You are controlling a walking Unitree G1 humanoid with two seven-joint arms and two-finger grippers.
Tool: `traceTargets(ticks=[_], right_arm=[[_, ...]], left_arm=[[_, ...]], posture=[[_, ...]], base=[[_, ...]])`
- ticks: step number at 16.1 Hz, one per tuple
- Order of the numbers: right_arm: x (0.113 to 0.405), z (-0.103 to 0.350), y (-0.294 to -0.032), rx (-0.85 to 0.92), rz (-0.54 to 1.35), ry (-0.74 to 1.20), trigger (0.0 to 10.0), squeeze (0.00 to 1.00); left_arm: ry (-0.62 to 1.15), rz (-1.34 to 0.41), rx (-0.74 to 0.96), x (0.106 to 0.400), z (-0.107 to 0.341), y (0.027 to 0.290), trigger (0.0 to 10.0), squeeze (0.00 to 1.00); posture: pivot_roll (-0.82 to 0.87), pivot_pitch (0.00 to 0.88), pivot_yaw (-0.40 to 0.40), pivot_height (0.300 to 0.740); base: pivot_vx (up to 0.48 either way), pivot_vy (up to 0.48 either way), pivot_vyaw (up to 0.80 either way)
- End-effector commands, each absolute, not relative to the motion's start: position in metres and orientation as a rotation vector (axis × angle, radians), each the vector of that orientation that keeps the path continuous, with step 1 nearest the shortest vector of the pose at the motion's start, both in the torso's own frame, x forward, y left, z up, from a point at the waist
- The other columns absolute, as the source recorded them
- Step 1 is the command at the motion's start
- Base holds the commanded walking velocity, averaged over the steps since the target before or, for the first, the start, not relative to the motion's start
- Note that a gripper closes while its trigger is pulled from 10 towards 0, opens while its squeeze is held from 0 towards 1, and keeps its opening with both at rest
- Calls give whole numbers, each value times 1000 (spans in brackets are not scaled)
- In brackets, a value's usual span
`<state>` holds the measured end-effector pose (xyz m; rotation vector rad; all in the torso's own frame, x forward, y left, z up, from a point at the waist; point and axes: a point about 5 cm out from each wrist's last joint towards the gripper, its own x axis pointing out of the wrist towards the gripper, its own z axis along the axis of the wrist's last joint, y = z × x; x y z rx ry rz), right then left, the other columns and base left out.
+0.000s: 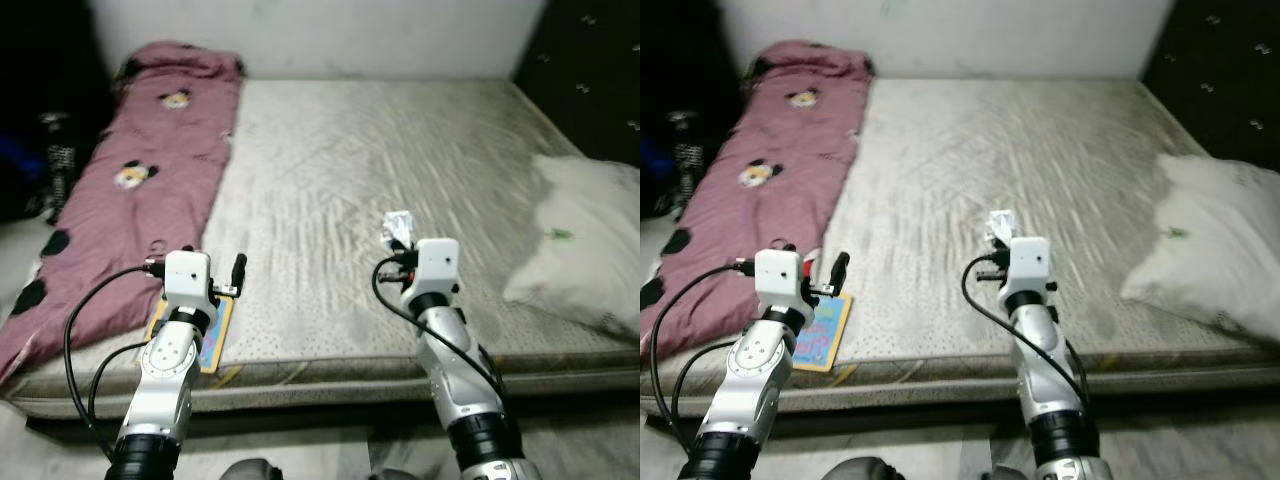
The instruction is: Clean up the room
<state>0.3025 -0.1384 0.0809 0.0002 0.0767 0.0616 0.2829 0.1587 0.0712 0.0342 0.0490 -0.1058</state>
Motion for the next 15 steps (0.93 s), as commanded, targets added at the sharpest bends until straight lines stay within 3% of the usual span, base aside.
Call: traceTargets(ticks=[1,15], right_arm=[[302,78,-142,-1,46,95,10000,0],[304,79,-136,-39,91,90,10000,0]], left_arm=[[59,-118,29,283,70,155,10000,0],[72,-97,18,286,70,157,10000,0]], posture=[[61,0,1,740],[56,0,-1,740]], base=[[0,480,0],[0,480,0]])
